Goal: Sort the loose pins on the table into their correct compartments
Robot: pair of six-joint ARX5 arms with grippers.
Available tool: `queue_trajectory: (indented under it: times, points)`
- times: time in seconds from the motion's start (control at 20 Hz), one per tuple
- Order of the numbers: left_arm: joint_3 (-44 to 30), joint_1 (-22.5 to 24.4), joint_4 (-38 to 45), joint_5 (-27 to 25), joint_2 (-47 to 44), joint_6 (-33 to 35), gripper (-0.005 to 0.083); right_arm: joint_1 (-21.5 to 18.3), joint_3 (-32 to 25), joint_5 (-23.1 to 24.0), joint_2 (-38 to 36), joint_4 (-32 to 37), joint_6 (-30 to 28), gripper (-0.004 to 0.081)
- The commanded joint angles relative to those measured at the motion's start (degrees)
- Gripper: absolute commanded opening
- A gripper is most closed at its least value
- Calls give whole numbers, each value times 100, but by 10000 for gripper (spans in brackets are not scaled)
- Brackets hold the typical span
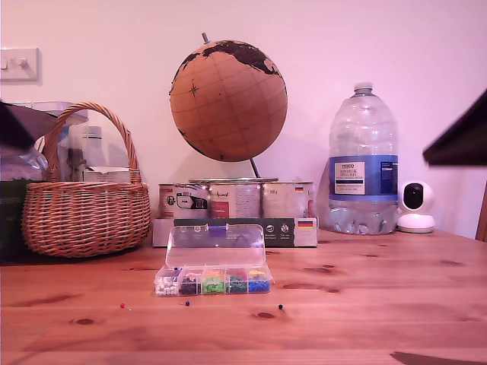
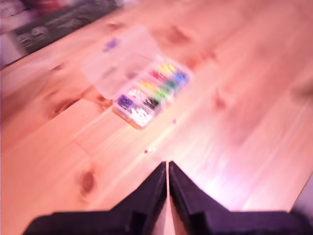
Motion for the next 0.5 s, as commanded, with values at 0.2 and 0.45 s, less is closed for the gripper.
queue_trajectory:
  times: [0.2, 0.45]
  points:
    - [61, -195, 485, 122, 737, 1777, 10, 153, 466, 2, 951, 114, -713, -12]
    - [334, -413, 490, 70, 1351, 2658, 81, 227, 658, 4, 1606, 208, -1054, -12]
